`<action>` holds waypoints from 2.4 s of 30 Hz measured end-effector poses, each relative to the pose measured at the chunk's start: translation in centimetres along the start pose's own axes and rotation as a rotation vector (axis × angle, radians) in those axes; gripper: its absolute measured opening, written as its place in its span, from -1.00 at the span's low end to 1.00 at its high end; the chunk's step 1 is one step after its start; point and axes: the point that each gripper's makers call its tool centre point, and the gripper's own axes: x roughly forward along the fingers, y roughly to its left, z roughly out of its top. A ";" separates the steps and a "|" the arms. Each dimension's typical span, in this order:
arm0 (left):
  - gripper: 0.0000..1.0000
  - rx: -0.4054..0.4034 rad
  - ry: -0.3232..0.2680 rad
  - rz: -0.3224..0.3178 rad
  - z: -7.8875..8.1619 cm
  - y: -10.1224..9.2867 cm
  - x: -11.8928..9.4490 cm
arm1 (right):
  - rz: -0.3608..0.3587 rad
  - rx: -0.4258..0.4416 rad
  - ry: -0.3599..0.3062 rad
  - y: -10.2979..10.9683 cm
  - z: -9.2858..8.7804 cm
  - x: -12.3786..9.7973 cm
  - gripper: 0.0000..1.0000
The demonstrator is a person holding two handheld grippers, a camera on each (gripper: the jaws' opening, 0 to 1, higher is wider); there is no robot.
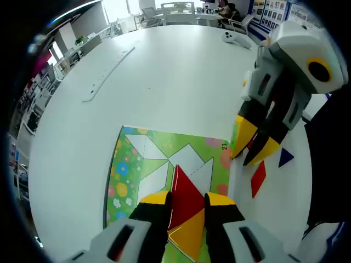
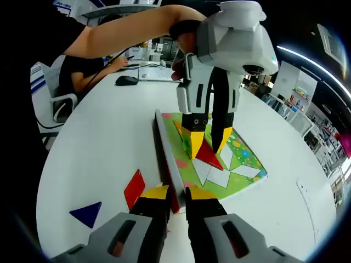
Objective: Pick up the tangram pieces one by one and place each piece onto its matching region on the pattern sheet, fitting the shapes together until the outline on the sheet is completely filled by the tangram pieces
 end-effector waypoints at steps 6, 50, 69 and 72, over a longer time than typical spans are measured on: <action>-0.48 -0.037 -0.003 0.001 -0.1 0.0 0.1 | 0.019 0.032 0.032 0.1 -0.3 0.0 -0.80; -0.30 -0.120 -0.595 0.300 2.5 2.2 -13.4 | -0.177 0.278 -0.323 -3.5 1.2 -7.2 -0.27; -0.30 -0.227 -0.542 0.205 -2.1 -12.6 -6.8 | -0.342 0.419 -0.455 2.5 -3.3 -16.7 -0.27; -0.30 -0.233 -0.551 0.212 -1.5 -12.6 -6.9 | -0.354 0.387 -0.435 2.6 -3.3 -17.2 -0.28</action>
